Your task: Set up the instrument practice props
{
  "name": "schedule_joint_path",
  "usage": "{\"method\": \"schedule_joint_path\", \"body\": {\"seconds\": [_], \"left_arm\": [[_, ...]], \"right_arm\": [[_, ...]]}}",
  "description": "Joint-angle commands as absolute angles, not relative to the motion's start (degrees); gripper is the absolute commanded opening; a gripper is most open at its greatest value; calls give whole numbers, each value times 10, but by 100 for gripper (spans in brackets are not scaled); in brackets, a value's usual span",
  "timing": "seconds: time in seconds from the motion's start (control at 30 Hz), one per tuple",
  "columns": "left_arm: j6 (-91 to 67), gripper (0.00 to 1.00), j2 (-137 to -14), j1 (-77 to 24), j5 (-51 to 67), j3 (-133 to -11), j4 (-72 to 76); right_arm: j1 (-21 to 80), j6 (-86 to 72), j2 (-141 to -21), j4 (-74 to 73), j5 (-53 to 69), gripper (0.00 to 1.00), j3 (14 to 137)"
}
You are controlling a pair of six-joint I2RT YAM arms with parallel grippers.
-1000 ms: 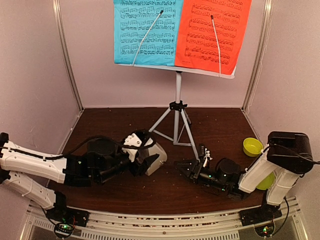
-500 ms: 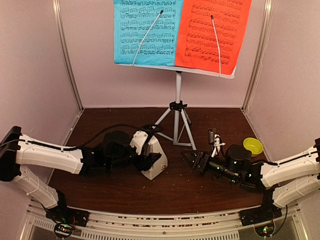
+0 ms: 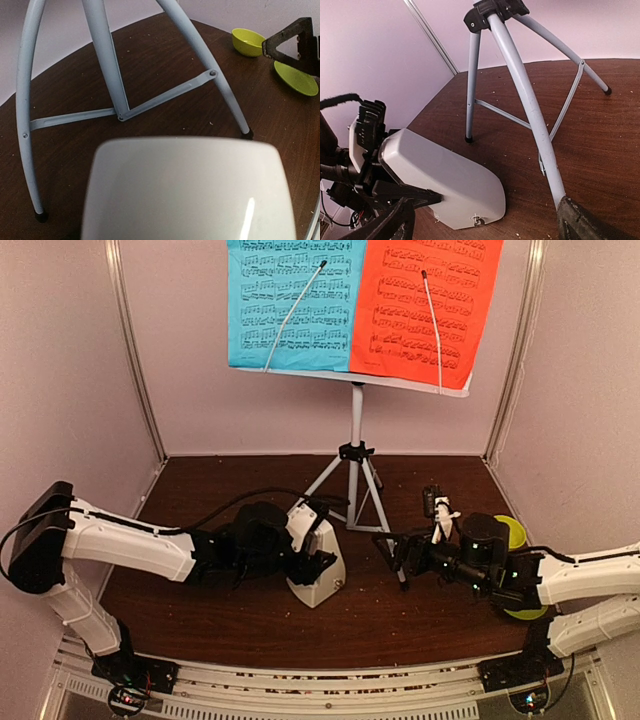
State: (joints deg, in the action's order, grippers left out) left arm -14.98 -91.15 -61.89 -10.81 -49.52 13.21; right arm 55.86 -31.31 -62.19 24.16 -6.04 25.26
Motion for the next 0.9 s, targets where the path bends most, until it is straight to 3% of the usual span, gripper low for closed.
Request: {"method": "schedule_joint_path", "body": {"seconds": [0.0,0.13,0.4,0.67,0.87], "left_arm": [[-162,20,-921,-617,-100,-539,187],[-162,35,-929,-616,-90,-549,166],[-132,97,-890,-616,-66,-522,160],[-113,98,-796,-614,-40,-448,197],[-94,89,-766,-605,-7,-413,223]], "right_arm": [[549,-293,-608,215,-27,100,274],[545,-282,-613,219,8,100,285],[545,-268,-640,198,37,100,335],[544,-269,-677,167,49,100,390],[543,-285,-725,195,119,100,418]]}}
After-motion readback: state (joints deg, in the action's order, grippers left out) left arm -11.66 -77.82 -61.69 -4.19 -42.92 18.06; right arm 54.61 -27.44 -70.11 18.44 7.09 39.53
